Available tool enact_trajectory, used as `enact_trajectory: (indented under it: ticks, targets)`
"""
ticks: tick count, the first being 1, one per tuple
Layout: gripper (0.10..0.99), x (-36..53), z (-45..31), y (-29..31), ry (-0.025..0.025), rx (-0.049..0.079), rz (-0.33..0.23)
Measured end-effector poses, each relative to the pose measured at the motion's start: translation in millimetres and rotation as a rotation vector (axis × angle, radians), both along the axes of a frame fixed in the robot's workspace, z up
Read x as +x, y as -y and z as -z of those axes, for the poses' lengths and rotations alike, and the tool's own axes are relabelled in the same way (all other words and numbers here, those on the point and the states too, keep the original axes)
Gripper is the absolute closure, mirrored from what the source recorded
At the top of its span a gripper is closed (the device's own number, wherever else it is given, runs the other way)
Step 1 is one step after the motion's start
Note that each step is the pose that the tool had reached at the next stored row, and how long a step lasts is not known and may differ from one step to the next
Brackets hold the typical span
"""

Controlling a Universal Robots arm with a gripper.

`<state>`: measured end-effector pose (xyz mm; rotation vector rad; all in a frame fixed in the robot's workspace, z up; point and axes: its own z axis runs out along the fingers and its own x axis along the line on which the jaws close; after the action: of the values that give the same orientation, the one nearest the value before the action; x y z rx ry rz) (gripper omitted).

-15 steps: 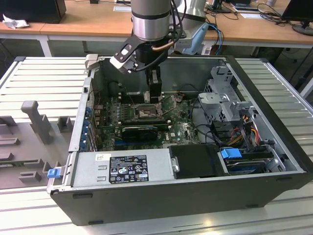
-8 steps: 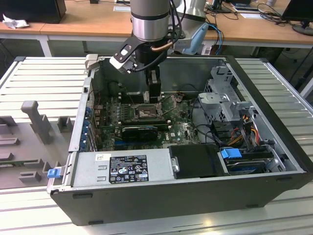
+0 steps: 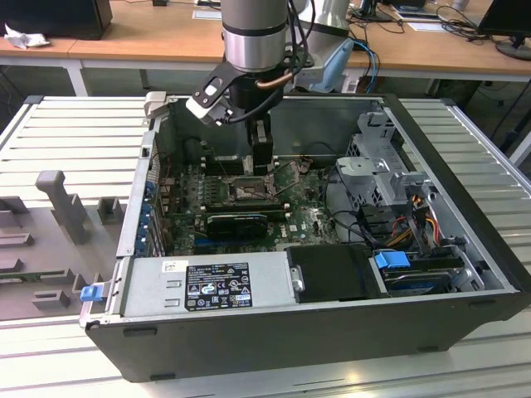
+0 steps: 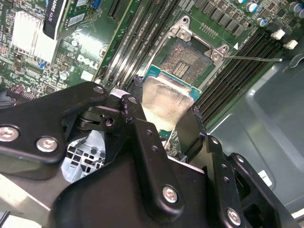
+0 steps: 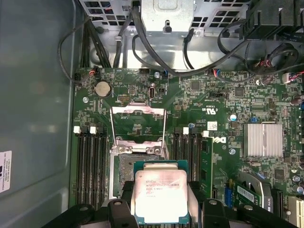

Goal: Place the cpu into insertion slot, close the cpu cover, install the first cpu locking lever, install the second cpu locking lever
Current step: 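Place the cpu into insertion slot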

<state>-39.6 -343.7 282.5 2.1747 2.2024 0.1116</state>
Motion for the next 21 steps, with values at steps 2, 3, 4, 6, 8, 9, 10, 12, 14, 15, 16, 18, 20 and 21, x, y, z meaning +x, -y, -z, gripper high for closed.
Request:
enact_trajectory:
  ticks: [2,3,4,6,8,9,10,12,14,15,16,18,20,21]
  targets:
    - [0.557,0.0,0.4,0.0,-0.0002,0.0,0.0]
    - [0.557,0.0,0.5,0.0,-0.0004,0.0,0.0]
    - [0.557,0.0,1.0,0.0,-0.0006,0.0,0.0]
    - [0.557,0.0,1.7,0.0,-0.001,0.0,0.0]
    - [0.557,0.0,2.1,0.0,-0.0011,0.0,0.0]
    - [0.557,0.0,2.3,0.0,-0.0012,0.0,0.0]
    - [0.557,0.0,2.5,0.0,-0.0012,0.0,0.0]
    - [0.557,0.0,2.8,0.0,-0.0012,0.0,0.0]
    - [0.557,0.0,3.1,0.0,-0.0012,0.0,0.0]
    - [0.557,0.0,3.2,0.0,-0.0012,0.0,0.0]
    - [0.557,0.0,3.4,0.0,-0.0012,0.0,0.0]
    - [0.557,-0.7,3.8,-0.9,-0.0011,0.001,0.0]
    - [0.557,-1.9,7.2,-4.8,-0.0042,0.001,0.004]
    - [0.557,-1.9,11.7,-6.0,-0.0099,0.001,0.022]
